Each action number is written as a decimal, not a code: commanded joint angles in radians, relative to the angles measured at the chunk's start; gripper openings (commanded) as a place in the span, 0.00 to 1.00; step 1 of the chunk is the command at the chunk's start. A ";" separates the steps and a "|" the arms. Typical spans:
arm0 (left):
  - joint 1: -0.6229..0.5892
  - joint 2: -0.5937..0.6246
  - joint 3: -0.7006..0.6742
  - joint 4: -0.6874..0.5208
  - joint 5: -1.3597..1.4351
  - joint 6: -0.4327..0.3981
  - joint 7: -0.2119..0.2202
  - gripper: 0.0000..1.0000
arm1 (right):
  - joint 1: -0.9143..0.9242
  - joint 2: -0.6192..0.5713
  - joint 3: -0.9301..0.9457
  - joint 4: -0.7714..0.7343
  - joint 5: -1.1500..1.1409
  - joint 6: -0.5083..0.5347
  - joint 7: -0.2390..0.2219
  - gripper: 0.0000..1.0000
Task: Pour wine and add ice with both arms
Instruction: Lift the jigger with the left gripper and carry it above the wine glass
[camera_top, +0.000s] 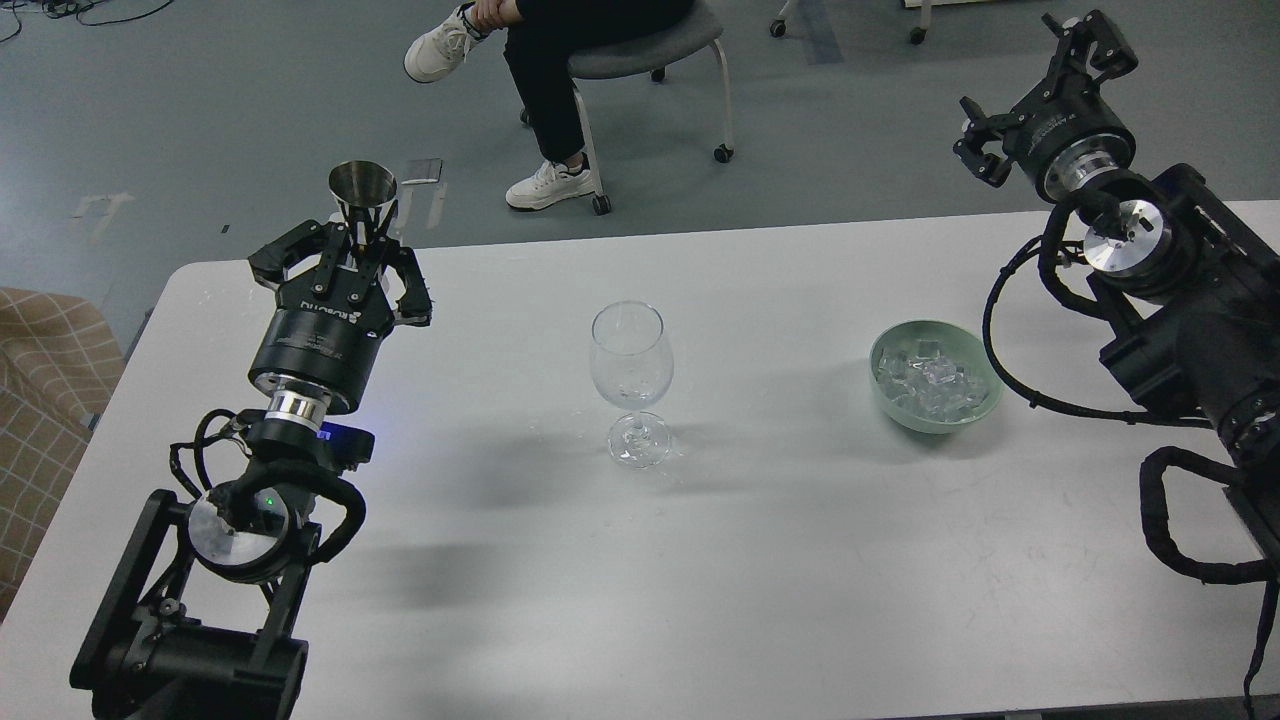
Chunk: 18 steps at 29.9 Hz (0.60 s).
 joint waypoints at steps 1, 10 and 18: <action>-0.001 -0.021 0.030 -0.001 0.011 0.002 -0.001 0.00 | -0.012 -0.001 0.001 0.000 0.000 0.002 0.000 1.00; -0.003 -0.045 0.079 0.003 0.151 0.029 0.001 0.00 | -0.018 -0.035 0.001 0.000 0.002 0.003 0.000 1.00; -0.004 -0.044 0.116 0.001 0.206 0.031 0.002 0.00 | -0.018 -0.035 0.001 0.000 0.002 0.003 0.001 1.00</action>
